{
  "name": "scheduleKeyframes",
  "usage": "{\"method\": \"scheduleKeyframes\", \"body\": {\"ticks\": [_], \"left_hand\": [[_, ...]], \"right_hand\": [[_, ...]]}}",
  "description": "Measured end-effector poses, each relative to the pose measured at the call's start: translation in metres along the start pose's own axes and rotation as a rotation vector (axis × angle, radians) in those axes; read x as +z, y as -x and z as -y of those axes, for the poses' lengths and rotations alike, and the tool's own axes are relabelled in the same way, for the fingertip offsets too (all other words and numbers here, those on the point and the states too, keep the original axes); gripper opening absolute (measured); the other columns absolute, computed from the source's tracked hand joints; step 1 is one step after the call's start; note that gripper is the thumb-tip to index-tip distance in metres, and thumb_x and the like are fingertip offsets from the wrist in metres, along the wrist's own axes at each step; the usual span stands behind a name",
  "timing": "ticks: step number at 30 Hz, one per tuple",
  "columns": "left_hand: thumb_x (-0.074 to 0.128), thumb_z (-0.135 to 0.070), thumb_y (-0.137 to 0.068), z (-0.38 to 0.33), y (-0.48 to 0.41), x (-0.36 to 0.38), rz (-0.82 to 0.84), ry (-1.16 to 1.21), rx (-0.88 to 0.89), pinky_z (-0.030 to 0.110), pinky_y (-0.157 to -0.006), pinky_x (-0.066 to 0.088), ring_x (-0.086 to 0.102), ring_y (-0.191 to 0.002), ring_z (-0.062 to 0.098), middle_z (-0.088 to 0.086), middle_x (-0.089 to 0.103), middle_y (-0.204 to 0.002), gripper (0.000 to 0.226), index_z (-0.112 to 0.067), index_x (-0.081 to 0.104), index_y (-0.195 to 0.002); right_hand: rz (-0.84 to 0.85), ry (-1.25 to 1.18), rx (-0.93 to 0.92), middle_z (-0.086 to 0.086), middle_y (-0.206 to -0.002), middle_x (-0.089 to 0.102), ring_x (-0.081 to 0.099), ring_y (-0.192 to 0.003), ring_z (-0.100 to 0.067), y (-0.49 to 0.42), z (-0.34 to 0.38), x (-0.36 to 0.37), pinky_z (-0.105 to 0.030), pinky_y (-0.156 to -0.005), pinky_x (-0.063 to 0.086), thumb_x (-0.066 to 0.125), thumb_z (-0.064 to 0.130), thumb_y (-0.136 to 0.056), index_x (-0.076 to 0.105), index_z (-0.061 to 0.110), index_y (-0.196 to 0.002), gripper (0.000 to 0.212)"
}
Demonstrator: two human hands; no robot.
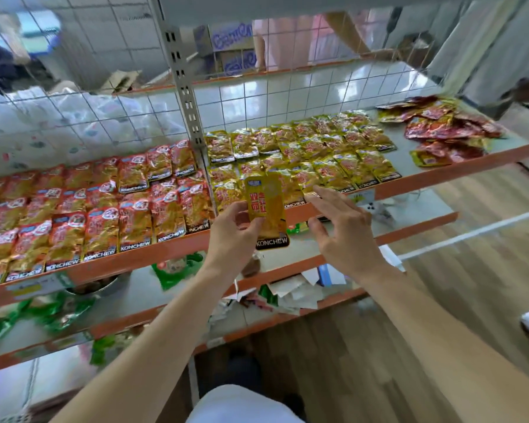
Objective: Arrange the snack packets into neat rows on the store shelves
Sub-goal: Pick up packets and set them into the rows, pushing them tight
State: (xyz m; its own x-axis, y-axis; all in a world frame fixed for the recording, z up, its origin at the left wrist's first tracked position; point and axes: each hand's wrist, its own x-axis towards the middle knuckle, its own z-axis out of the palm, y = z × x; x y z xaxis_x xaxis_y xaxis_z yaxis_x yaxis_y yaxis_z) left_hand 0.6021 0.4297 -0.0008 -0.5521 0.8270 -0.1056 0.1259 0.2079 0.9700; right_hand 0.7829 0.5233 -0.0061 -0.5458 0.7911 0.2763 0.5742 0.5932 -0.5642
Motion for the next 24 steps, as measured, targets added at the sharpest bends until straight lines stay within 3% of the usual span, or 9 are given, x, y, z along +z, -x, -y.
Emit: {"method": "scheduleKeyframes", "body": {"ticks": [3,7,9,12,16,19,21,24], "left_hand": [[0.067,-0.011,-0.095,0.002,-0.010,0.005,-0.015,-0.031,0.010,0.007,-0.069,0.047,0.064,-0.081,-0.009,-0.015,0.069,-0.095,0.022,-0.024,0.064,-0.112],[0.067,-0.014,-0.095,0.003,-0.037,0.009,-0.045,-0.020,-0.010,0.025,-0.086,0.052,0.068,-0.096,0.009,-0.010,0.070,-0.099,0.025,-0.023,0.063,-0.118],[0.067,-0.016,-0.095,0.002,-0.050,0.011,-0.064,-0.032,0.000,0.027,-0.081,0.055,0.067,-0.090,0.012,-0.010,0.069,-0.095,0.032,-0.020,0.061,-0.126],[0.067,-0.019,-0.096,0.001,-0.077,0.018,-0.082,-0.073,0.021,0.017,-0.064,0.050,0.064,-0.078,0.006,-0.009,0.068,-0.092,0.043,-0.014,0.055,-0.137],[0.066,-0.022,-0.095,0.000,-0.110,0.024,-0.076,-0.130,0.026,0.017,-0.065,0.051,0.063,-0.078,0.007,-0.005,0.068,-0.099,0.049,-0.016,0.053,-0.142],[0.068,-0.024,-0.094,0.001,-0.133,0.026,-0.062,-0.163,0.030,0.009,-0.061,0.048,0.063,-0.084,0.000,-0.007,0.070,-0.104,0.046,-0.017,0.056,-0.138],[0.069,-0.023,-0.093,0.003,-0.147,0.026,-0.061,-0.176,0.038,0.009,-0.070,0.050,0.065,-0.093,0.004,-0.004,0.070,-0.113,0.046,-0.017,0.057,-0.137],[0.070,-0.023,-0.092,0.006,-0.162,0.028,-0.065,-0.191,0.031,0.031,-0.088,0.056,0.066,-0.103,0.015,-0.002,0.069,-0.116,0.044,-0.016,0.059,-0.134]], "right_hand": [[-0.019,-0.007,-0.027,0.006,-0.148,0.051,0.042,-0.141,-0.018,-0.012,-0.008,0.007,-0.053,-0.115,0.031,0.054,0.034,-0.090,0.061,0.025,-0.136,0.047],[-0.038,0.004,-0.038,0.006,-0.147,0.052,0.043,-0.140,-0.017,-0.035,-0.017,0.014,-0.050,-0.114,0.032,0.056,0.033,-0.089,0.062,0.025,-0.134,0.046],[-0.046,0.020,-0.055,0.003,-0.144,0.055,0.046,-0.138,-0.020,-0.048,-0.017,0.016,-0.054,-0.112,0.036,0.059,0.031,-0.089,0.063,0.023,-0.134,0.046],[-0.016,0.050,-0.046,0.001,-0.144,0.056,0.046,-0.138,-0.022,-0.073,-0.022,0.020,-0.056,-0.109,0.037,0.058,0.031,-0.088,0.063,0.023,-0.133,0.046],[0.024,0.079,-0.036,0.003,-0.147,0.053,0.044,-0.139,-0.019,-0.105,-0.029,0.029,-0.056,-0.111,0.036,0.054,0.035,-0.089,0.060,0.025,-0.136,0.048],[0.036,0.084,-0.036,0.004,-0.148,0.051,0.041,-0.141,-0.018,-0.122,-0.033,0.038,-0.054,-0.114,0.033,0.056,0.034,-0.090,0.059,0.026,-0.137,0.048],[0.049,0.085,-0.027,0.002,-0.149,0.050,0.041,-0.142,-0.018,-0.129,-0.035,0.044,-0.051,-0.116,0.029,0.062,0.029,-0.092,0.058,0.025,-0.138,0.046],[0.075,0.083,-0.032,0.001,-0.150,0.050,0.039,-0.142,-0.018,-0.136,-0.037,0.052,-0.053,-0.115,0.030,0.065,0.023,-0.092,0.058,0.024,-0.139,0.047]]}}
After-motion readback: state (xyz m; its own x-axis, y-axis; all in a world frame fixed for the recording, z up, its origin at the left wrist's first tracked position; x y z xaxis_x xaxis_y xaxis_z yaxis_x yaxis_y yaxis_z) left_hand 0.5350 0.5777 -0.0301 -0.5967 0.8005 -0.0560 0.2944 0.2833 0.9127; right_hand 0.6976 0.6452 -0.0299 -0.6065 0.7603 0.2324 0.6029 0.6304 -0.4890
